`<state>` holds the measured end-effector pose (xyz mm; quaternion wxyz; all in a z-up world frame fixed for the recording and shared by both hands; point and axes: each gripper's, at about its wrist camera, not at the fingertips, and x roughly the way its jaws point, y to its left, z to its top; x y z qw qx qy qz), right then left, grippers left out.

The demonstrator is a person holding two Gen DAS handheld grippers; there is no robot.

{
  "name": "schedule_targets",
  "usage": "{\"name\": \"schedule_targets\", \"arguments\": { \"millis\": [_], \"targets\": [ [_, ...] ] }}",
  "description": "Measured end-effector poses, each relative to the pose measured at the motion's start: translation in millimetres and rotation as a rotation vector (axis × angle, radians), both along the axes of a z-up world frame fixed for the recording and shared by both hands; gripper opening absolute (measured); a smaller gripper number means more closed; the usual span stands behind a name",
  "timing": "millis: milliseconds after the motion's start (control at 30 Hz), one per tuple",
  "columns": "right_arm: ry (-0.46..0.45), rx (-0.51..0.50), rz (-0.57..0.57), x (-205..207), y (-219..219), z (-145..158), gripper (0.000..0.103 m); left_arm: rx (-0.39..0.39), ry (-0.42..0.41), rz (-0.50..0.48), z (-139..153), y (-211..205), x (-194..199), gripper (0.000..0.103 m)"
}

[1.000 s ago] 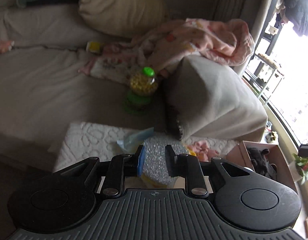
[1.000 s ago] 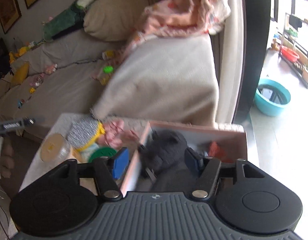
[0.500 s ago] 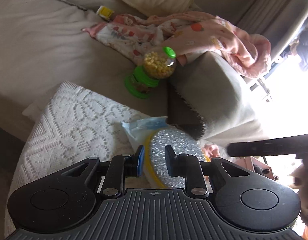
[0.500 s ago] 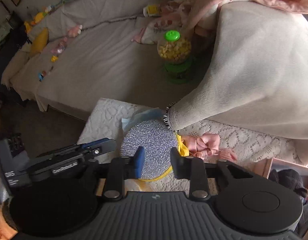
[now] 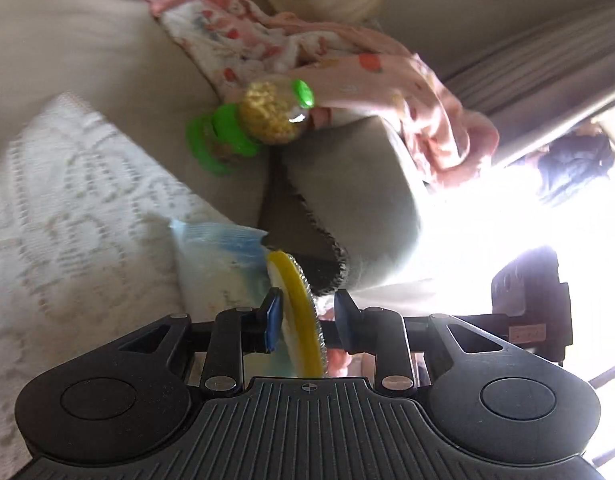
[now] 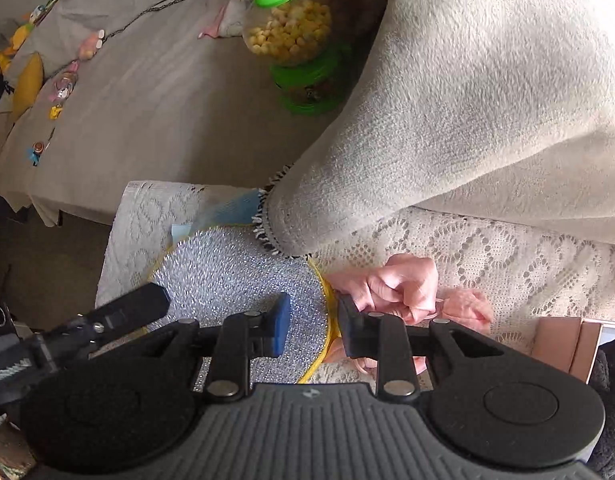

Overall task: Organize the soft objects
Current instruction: 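Grasp the glittery round sponge with the left tool while the right tool grasps pink hair ties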

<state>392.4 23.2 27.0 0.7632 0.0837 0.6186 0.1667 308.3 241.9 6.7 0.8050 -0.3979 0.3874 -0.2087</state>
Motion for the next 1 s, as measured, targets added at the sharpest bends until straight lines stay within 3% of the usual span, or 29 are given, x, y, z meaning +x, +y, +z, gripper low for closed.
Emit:
{"name": "schedule_targets", "arguments": {
  "millis": [100,133,300,333,400,433,467,533,667,733,800,867,967,1000],
  "targets": [
    [0.015,0.026,-0.009,0,-3,-6,0.027,0.051,0.087,-0.059,-11,-16,15,0.030],
    [0.015,0.030,-0.008,-1,-4,-6,0.027,0.042,0.095,-0.076,-15,-20,18,0.022],
    [-0.001,0.019,0.009,-7,-6,8,0.027,0.042,0.055,-0.058,-11,-22,15,0.019],
    [-0.043,0.026,0.028,-11,-8,19,0.029,0.039,0.046,-0.050,-9,-20,12,0.018],
    [-0.182,-0.019,0.091,-21,-9,47,0.047,0.062,0.016,-0.023,-1,-14,5,0.018],
    [-0.248,-0.068,0.115,-27,-8,58,0.071,0.075,-0.003,-0.014,4,-12,1,0.018],
    [-0.300,-0.113,0.131,-31,-8,66,0.085,0.086,-0.026,0.000,8,-8,-3,0.018],
    [-0.327,-0.172,0.157,-34,-7,70,0.087,0.100,-0.070,0.026,19,-2,-10,0.018],
    [-0.192,-0.200,0.134,-20,-4,46,0.086,0.188,-0.128,0.087,38,9,-29,0.018],
    [-0.116,-0.199,0.097,-10,-1,31,0.084,0.246,-0.145,0.107,44,11,-37,0.018],
    [-0.056,-0.189,0.074,-2,2,17,0.070,0.298,-0.150,0.115,47,13,-45,0.018],
    [-0.031,-0.230,0.078,4,8,8,0.038,0.338,-0.147,0.125,47,15,-50,0.018],
    [-0.056,-0.274,0.102,2,15,10,0.017,0.341,-0.125,0.145,44,26,-55,0.018],
    [-0.079,-0.273,0.108,-3,15,16,0.015,0.341,-0.122,0.155,44,29,-56,0.018]
  ]
}}
